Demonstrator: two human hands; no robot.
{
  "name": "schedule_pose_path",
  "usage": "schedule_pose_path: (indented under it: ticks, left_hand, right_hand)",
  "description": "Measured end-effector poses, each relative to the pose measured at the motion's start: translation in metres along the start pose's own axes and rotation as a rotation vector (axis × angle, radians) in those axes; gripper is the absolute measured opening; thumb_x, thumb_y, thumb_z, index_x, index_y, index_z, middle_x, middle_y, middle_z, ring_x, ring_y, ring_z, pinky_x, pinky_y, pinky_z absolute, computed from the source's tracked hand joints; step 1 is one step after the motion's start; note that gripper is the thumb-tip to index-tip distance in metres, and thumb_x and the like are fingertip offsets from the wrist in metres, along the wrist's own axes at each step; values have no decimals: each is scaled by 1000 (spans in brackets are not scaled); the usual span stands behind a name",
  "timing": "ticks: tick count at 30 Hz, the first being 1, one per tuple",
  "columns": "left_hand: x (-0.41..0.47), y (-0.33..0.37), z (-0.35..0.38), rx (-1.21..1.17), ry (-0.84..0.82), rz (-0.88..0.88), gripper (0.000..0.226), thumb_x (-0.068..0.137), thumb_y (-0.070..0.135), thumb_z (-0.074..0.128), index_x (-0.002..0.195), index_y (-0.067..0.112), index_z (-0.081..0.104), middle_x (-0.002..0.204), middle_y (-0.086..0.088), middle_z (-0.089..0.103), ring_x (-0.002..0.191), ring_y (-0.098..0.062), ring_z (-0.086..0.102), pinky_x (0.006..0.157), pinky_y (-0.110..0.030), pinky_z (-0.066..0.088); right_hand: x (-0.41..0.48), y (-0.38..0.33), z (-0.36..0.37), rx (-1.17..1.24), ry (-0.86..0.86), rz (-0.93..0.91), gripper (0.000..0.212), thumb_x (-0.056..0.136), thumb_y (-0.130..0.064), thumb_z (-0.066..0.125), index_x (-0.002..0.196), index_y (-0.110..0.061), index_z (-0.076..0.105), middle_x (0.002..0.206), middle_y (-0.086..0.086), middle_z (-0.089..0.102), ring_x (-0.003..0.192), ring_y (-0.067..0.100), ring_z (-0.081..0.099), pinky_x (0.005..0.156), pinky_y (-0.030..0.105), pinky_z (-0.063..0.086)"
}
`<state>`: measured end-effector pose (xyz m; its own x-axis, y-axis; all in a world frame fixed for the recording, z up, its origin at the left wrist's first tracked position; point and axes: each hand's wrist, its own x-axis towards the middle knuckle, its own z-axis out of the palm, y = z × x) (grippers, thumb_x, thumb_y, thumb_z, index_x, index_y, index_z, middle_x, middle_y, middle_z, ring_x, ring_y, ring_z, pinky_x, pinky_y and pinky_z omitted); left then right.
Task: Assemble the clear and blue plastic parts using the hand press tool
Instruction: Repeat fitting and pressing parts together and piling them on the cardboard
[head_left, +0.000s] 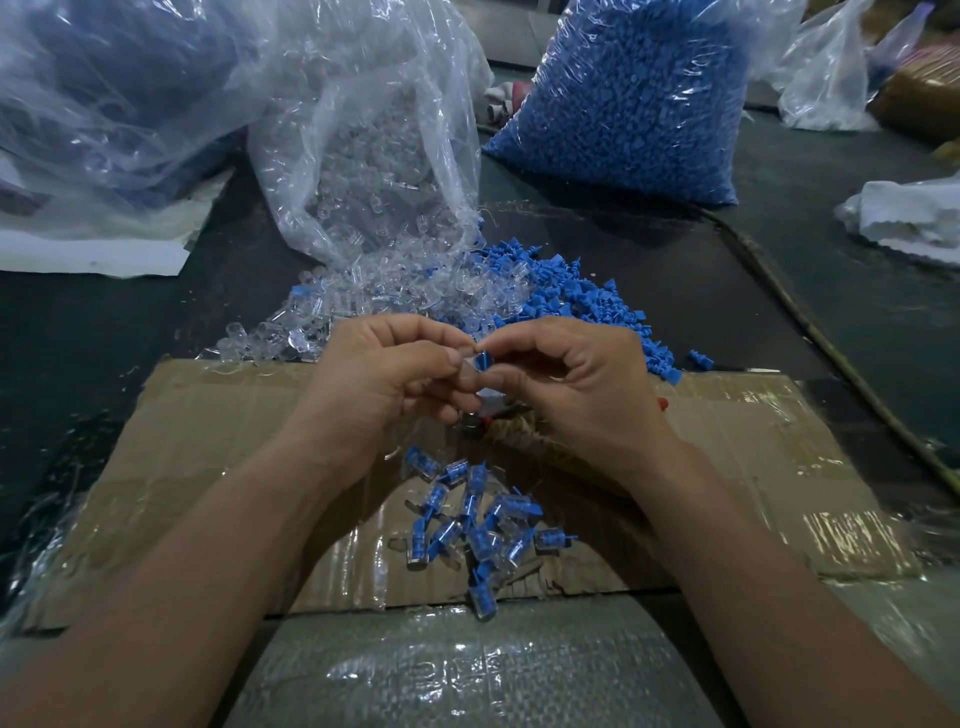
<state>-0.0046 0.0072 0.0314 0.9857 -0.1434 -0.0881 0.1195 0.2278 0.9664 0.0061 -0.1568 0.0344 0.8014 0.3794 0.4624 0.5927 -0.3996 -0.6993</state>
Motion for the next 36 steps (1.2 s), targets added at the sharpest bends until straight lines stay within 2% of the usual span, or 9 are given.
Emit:
schedule_pose_path:
  ticks: [2,6,16,21,24,28,30,33,36]
  left_hand:
    - [1,0,0,6,-1,-1,8,70,-3,57,74,3,62,56,-10,66,45,-15,62,43,-18,50]
    - [0,0,1,-3,-1,-4,16,57,8,61,73,4,62,56,-9,66,45,-15,62,43,-18,50]
    - [-2,1,2,85,13,10,17,56,12,66,71,4,63,57,-8,66,47,-14,62,46,-17,51]
    - [-2,-2,1,61,41,20,13,60,10,65,72,5,63,61,-9,67,52,-15,63,50,-19,53]
    - [0,-2,-2,4,56,15,13,62,6,62,74,3,61,59,-8,66,52,-13,64,48,-17,51]
    - [2,-4,-4,20,69,35,6,73,-3,58,76,2,59,60,-7,67,53,-13,64,49,-17,52]
    - [3,-5,-5,12,79,42,7,71,-1,59,76,2,59,60,-7,67,54,-14,64,51,-18,53]
    - [4,-5,-5,0,89,52,13,64,5,60,76,2,59,60,-8,67,54,-15,65,52,-19,54]
    - [4,-5,-4,-4,99,56,14,62,6,60,75,3,59,59,-7,67,54,-15,65,52,-19,54]
  right_hand:
    - [0,1,-1,-39,5,-20,23,74,-10,71,96,-5,69,86,-9,62,78,-1,61,72,11,49]
    - [1,1,-2,-80,15,-45,22,74,-10,71,95,-4,70,85,-7,62,83,4,61,73,12,50]
    - [1,-4,-1,-137,-18,-77,19,74,-10,72,92,-6,71,84,-9,62,83,8,62,74,21,52]
    - [2,-2,-10,-130,-84,129,24,73,-24,73,96,-21,68,85,-20,60,84,1,60,77,14,49]
    - [4,6,-28,-218,-219,340,21,69,-37,73,85,-41,60,81,-26,57,82,-12,55,68,6,42]
    - [2,13,-46,-323,-518,541,43,63,-44,76,102,-37,58,90,-26,52,84,-11,48,64,8,31]
    - [1,12,-47,-366,-638,555,58,59,-46,78,110,-37,53,98,-24,47,90,-5,46,67,10,31]
    - [2,12,-43,-468,-706,510,73,58,-48,79,122,-35,47,99,-27,36,95,0,38,72,16,32]
    - [3,9,-38,-564,-674,490,69,61,-48,78,122,-35,48,94,-26,35,94,2,37,74,24,35]
